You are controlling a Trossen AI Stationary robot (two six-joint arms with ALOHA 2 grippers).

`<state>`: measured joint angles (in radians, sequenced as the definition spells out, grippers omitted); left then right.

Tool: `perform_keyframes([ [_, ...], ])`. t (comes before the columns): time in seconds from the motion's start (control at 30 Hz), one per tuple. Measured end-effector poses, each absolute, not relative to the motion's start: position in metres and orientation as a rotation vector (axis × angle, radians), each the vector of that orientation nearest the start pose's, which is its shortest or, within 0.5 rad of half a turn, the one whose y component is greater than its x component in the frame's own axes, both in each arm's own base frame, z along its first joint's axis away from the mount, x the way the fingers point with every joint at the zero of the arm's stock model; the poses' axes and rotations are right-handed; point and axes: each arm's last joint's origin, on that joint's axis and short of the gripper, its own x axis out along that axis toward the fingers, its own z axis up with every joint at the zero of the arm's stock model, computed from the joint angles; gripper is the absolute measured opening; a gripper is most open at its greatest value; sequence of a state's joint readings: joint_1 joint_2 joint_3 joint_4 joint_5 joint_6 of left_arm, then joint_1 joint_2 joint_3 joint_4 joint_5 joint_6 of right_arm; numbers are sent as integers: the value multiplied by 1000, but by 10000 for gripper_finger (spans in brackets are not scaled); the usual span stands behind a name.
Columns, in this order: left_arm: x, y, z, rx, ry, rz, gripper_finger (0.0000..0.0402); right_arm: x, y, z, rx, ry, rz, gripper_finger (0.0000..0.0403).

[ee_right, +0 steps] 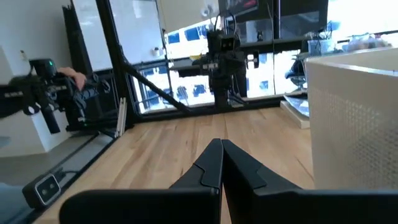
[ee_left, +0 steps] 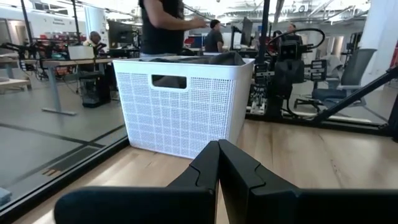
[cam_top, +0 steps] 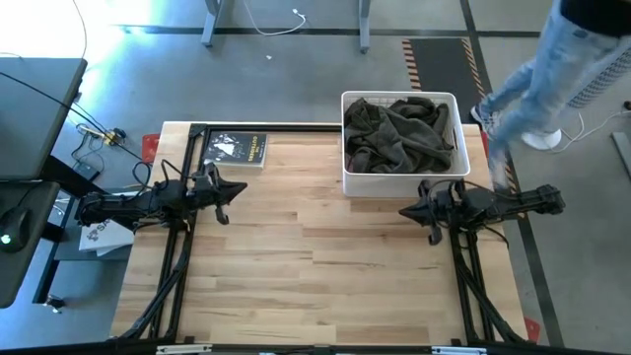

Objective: Sort clothes
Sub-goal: Return to Home Position

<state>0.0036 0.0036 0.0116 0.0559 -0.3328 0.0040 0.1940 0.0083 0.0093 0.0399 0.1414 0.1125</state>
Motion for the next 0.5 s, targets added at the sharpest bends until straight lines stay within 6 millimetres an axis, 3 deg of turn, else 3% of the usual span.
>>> perform_keyframes([
  [0.5, 95, 10, 172, -6, -62, 339, 5, 96, 15, 170, 121, -46, 52, 0],
])
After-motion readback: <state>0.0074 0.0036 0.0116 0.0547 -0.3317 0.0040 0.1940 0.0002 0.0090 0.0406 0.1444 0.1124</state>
